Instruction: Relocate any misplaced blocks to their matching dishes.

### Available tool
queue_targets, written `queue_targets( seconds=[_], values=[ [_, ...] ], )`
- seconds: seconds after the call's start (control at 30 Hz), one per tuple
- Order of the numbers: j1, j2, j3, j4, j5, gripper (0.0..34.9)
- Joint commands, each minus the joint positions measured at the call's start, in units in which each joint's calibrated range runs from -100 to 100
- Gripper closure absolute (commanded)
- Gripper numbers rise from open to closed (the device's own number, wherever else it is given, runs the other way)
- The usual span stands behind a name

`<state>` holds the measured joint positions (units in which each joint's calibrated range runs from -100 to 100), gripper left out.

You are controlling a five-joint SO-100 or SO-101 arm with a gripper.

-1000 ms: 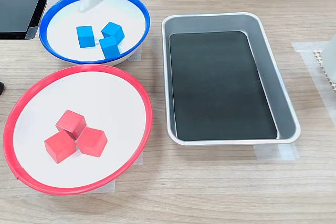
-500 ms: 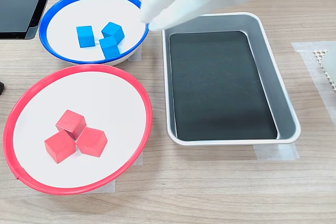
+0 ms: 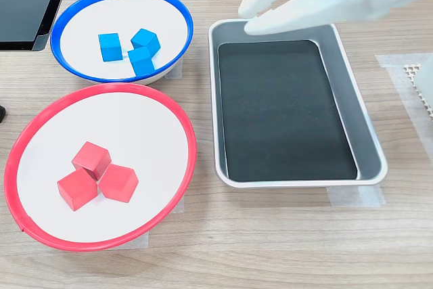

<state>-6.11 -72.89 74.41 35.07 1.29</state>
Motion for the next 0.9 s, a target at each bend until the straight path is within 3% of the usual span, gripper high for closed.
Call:
queue_targets(
  seconds=[0.0,0.33,0.87],
  values=[
    [1.0,-7.7,3.5,1.6,-2.1,34.6],
    [2.3,-24.7,15.0,13.9,-2.1,34.6],
    [3.2,-26.0,22.0,16.1,-1.2,34.6]
  ],
)
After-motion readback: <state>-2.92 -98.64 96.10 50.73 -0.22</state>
